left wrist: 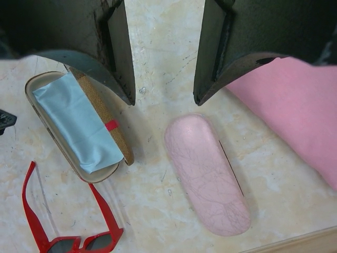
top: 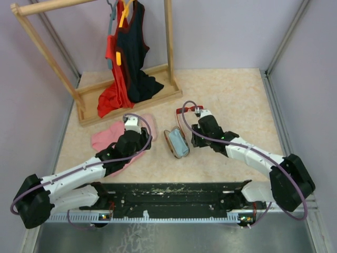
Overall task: Organize the sunglasses
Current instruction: Adjust the sunglasses case at the center of the board, then move the sunglasses to the center of the board.
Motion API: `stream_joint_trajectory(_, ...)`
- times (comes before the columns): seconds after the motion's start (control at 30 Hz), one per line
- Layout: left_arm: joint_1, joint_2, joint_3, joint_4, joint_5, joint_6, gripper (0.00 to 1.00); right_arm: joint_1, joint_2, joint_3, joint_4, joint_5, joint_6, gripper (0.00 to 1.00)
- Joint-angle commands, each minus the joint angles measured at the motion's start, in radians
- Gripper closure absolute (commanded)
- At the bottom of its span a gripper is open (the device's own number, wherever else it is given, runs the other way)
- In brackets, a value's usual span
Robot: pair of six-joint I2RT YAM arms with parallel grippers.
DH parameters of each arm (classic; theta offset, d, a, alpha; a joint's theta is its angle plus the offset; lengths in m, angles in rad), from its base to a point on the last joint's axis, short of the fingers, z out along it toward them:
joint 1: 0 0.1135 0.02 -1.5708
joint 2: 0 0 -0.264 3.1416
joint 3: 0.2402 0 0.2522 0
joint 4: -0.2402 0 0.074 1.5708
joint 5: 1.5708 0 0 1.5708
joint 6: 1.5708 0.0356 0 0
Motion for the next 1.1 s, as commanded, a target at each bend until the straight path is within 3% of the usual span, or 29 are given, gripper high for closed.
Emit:
stream_joint_trajectory(0.0, 0.004, -0.018, -0.007, 0.001, 0.003, 0.007, 0.45, -0.03, -0.054, 0.067, -0.008, 0.217, 0.023, 0.59)
stream_joint_trajectory(0.13, 0.004, -0.015, 0.004, 0.0, 0.029, 0.026, 0.43, -0.125, 0.018, 0.144, -0.018, 0.285, 0.032, 0.57)
stream_joint_trajectory(0.6, 0.006, -0.043, 0.016, -0.027, 0.078, 0.048, 0.41, -0.269, 0.4, 0.391, 0.074, 0.143, -0.065, 0.59)
stream_joint_trajectory(0.83, 0.006, -0.055, 0.013, -0.038, 0.084, 0.047, 0.41, -0.281, 0.524, 0.483, 0.049, 0.157, -0.082, 0.74)
stream_joint_trajectory(1.07, 0.005, -0.069, 0.008, -0.042, 0.082, 0.05, 0.41, -0.282, 0.526, 0.48, 0.045, 0.193, -0.075, 0.92)
